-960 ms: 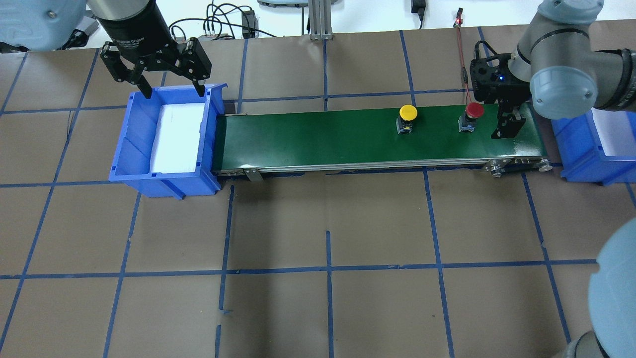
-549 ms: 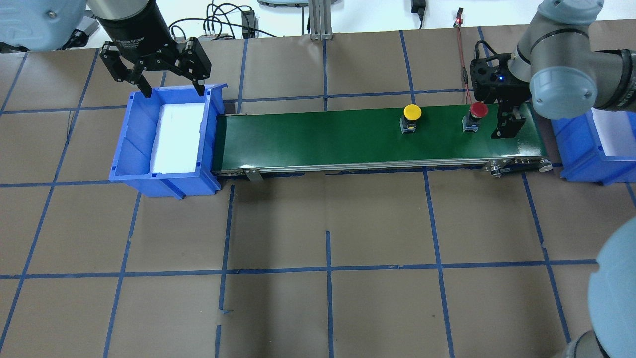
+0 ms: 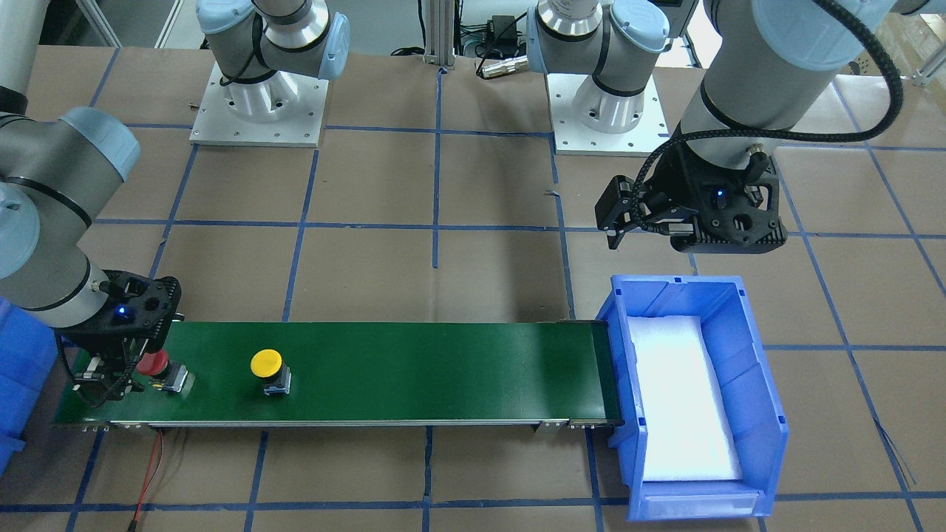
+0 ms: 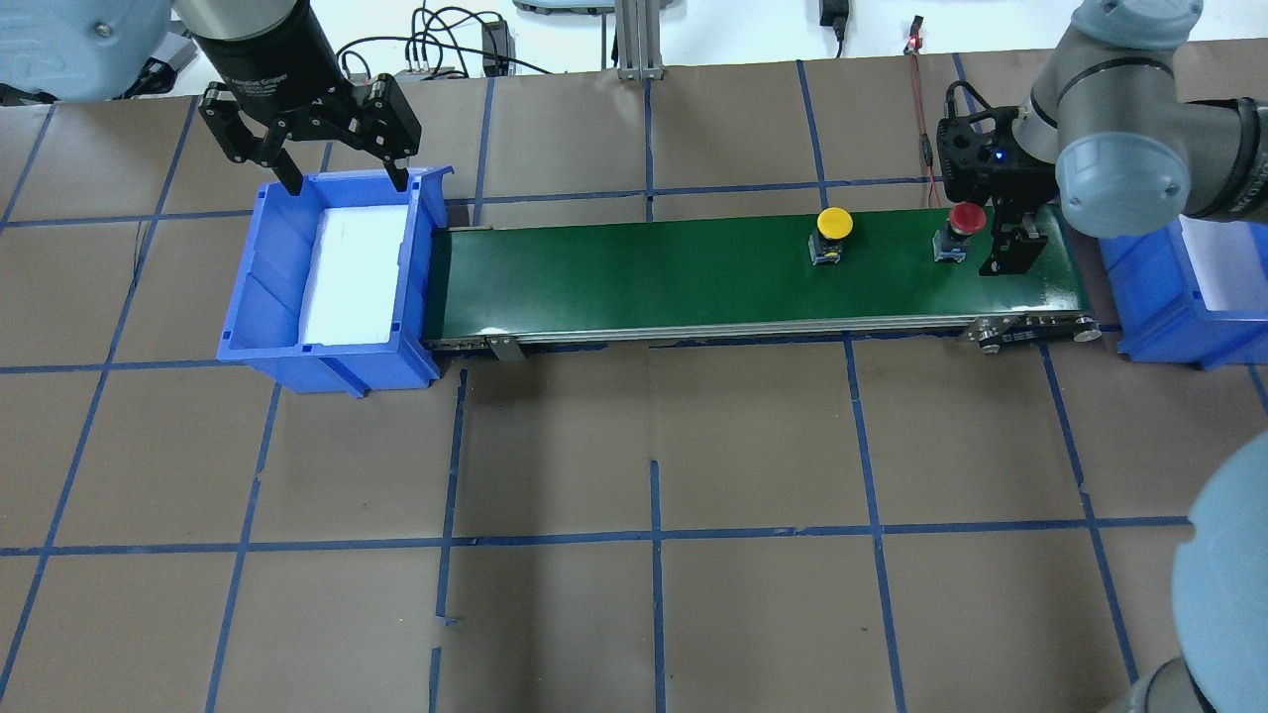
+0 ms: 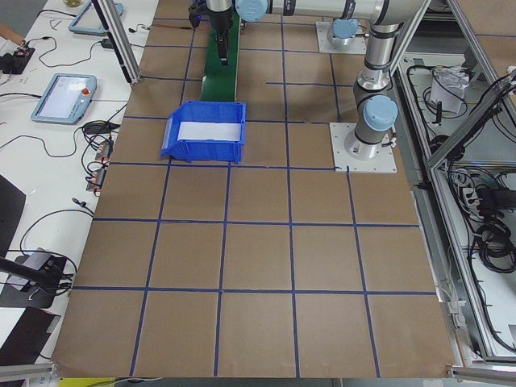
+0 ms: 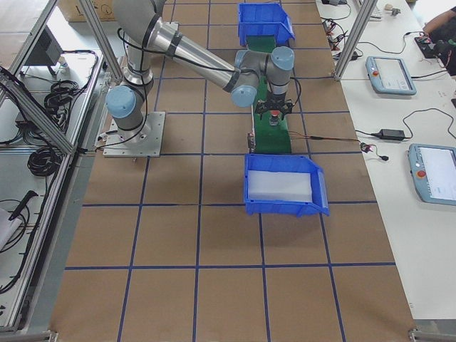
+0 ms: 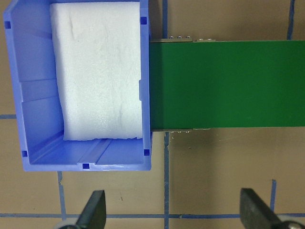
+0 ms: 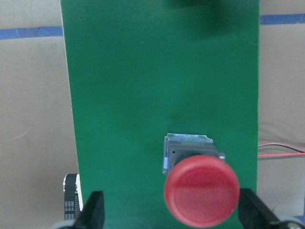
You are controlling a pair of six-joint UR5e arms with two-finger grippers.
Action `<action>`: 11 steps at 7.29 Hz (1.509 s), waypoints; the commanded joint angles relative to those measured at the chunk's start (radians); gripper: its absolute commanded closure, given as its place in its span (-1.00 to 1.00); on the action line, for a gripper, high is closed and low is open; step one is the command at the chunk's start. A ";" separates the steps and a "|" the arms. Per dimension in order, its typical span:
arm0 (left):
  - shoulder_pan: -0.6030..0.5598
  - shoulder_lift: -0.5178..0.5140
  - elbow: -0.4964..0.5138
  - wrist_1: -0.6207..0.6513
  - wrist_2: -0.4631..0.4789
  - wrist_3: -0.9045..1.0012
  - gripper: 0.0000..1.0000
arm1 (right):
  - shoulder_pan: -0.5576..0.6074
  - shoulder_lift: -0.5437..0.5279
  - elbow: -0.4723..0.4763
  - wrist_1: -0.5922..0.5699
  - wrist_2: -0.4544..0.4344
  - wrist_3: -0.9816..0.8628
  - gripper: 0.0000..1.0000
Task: Transport two buttons from left to right
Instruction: 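Lower the right gripper and grasp the red button on the belt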
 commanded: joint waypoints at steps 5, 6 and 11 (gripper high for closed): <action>0.001 0.001 0.000 0.000 0.000 0.000 -1.00 | -0.023 0.000 -0.008 0.001 0.001 -0.014 0.68; 0.001 0.000 0.000 -0.001 0.000 0.000 -1.00 | -0.023 0.000 -0.012 -0.001 0.003 -0.014 0.82; 0.001 0.000 0.000 -0.001 0.000 0.000 -1.00 | -0.166 -0.011 -0.165 0.117 0.005 -0.110 0.84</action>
